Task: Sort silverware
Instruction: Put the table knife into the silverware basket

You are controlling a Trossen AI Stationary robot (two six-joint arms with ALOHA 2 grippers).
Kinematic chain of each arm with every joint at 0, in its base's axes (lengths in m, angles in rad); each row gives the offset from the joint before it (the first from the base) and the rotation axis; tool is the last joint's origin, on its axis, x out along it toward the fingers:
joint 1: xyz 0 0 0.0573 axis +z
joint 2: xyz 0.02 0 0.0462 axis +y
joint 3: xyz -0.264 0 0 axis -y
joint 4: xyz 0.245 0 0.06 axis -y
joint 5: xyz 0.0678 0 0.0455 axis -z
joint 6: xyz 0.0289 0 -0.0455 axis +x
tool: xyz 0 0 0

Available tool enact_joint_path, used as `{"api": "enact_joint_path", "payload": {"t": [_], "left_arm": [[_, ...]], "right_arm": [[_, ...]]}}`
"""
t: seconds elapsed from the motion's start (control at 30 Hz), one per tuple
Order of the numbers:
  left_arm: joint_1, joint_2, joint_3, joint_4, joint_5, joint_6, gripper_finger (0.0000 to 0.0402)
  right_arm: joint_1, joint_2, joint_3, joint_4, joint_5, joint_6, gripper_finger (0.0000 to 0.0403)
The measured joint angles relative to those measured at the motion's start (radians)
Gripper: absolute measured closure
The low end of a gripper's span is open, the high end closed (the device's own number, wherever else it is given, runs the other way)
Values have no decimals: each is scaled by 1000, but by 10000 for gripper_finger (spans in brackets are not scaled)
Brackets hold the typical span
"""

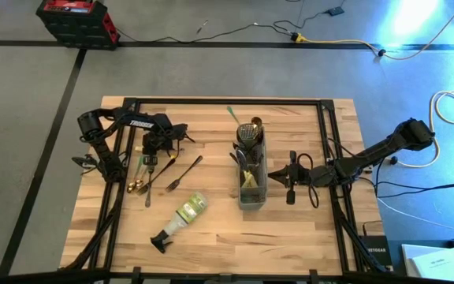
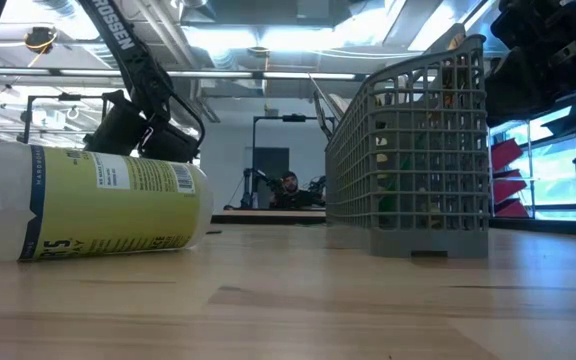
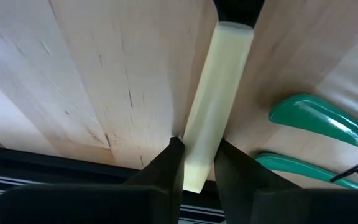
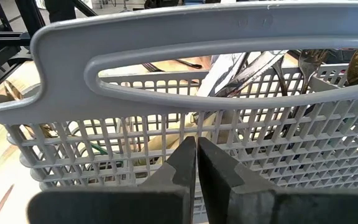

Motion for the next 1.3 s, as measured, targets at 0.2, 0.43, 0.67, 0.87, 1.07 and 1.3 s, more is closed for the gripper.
{"api": "enact_joint_path", "payload": {"t": [0.2,0.43,0.67,0.87,1.07,1.3], "left_arm": [[-5,2,45,7,17,-3,341],[-6,2,139,50,63,-8,342],[-6,2,225,115,165,-15,342],[-6,-13,254,189,219,-44,341],[6,-68,253,276,319,-70,348],[12,-172,253,325,425,-127,355]], "right_arm": [[0,0,0,0,0,0,403],[0,0,0,-1,1,0,403],[0,0,0,-2,1,0,403],[0,0,0,-21,1,1,403],[0,0,0,-28,1,7,403],[0,0,0,-31,0,9,403]]}}
